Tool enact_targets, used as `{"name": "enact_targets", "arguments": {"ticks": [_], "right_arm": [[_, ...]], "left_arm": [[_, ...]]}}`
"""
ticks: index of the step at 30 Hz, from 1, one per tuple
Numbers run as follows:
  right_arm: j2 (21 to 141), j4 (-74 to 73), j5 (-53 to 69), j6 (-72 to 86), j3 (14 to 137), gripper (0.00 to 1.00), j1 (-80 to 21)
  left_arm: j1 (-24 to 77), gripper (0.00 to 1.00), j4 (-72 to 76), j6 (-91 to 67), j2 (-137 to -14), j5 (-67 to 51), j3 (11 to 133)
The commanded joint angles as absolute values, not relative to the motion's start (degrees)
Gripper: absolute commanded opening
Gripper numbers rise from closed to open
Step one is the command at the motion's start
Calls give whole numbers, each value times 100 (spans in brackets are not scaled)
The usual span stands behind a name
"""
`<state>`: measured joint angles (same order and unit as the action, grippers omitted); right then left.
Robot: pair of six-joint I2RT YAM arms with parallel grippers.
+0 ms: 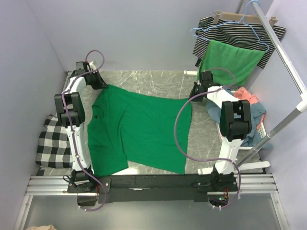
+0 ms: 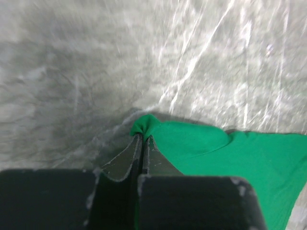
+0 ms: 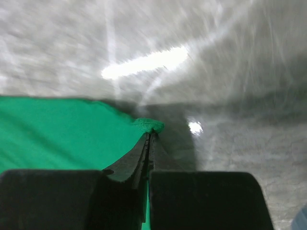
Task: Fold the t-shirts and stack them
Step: Grap the side of the flattened tshirt furthest away from the robot with both arms, then fold the flattened tshirt in 1/3 of the way
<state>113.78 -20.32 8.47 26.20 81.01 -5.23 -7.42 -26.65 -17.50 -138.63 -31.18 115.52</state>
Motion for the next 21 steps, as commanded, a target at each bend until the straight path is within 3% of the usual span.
{"name": "enact_targets", "arguments": {"ticks": [1, 10, 16, 21], "right_arm": [[10899, -1898, 940, 2365, 8674, 0, -492], [10381, -1978, 1792, 2215, 8570, 0, -588], [9687, -2179, 1855, 2066, 7832, 0, -957], [9142, -2346, 1767, 2030, 7095, 0, -1274]], "left_arm": [[-826, 1, -1952, -1986, -13140, -2918, 11672], [-826, 1, -1381, -2424, -12165, -3146, 10592], [-774, 1, -1038, -2970, -11137, -3006, 8914], [-545, 1, -1431, -2839, -10417, -1656, 7850]]}}
